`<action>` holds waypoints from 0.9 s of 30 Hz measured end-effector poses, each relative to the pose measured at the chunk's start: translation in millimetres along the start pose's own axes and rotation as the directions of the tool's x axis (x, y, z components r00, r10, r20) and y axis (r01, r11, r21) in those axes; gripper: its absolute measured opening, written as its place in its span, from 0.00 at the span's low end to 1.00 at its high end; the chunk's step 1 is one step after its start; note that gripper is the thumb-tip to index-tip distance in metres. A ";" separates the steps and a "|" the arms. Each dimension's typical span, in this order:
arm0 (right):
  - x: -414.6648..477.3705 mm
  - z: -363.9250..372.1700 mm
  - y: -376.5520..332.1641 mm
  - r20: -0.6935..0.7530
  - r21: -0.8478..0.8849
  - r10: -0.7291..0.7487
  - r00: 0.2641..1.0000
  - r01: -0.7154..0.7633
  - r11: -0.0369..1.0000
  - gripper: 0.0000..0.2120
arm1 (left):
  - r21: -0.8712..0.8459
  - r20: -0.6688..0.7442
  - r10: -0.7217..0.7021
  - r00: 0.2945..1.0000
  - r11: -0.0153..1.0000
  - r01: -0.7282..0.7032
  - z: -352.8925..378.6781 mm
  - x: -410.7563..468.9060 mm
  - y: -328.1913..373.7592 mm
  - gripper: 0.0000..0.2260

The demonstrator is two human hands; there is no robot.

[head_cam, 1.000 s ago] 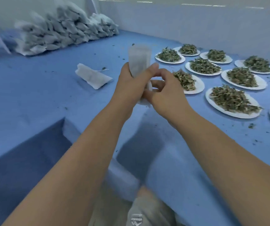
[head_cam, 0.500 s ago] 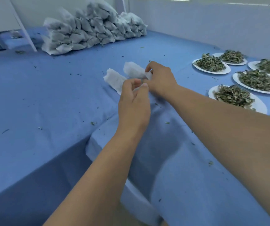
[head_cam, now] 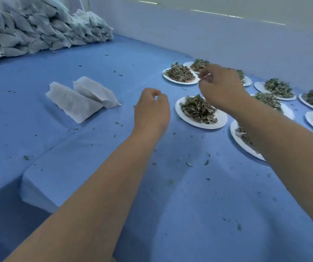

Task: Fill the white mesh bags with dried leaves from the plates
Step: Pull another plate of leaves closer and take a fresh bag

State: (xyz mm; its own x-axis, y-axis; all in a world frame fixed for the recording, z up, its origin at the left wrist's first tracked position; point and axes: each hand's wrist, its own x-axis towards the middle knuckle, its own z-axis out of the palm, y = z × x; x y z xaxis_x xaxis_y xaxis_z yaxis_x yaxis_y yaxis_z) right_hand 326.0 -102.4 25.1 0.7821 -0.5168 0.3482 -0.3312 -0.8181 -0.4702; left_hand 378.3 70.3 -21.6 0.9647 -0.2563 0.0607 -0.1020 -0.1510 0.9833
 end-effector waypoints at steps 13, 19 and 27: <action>9.9 -27.4 67.7 0.315 -0.259 0.316 0.895 -0.239 0.936 0.16 | 0.500 0.106 0.006 0.994 0.864 -0.058 69.5 33.8 13.2 0.03; 3.8 -43.2 64.3 0.178 0.086 0.330 0.927 -0.349 0.933 0.17 | 0.250 -0.007 -0.006 1.000 0.968 0.008 57.3 29.4 19.4 0.13; -75.1 -138.9 85.9 -0.043 -0.078 0.249 0.968 -0.251 0.965 0.15 | 0.039 0.137 0.052 0.989 0.998 -0.058 79.4 -56.4 71.8 0.16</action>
State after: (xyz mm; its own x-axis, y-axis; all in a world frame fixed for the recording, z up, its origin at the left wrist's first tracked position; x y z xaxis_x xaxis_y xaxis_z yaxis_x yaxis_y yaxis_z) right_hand 165.5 -168.9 71.2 0.6517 -0.7143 0.2550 -0.5575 -0.6791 -0.4776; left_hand 297.3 -1.9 31.9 0.9159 -0.3917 0.0878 -0.1670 -0.1730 0.9707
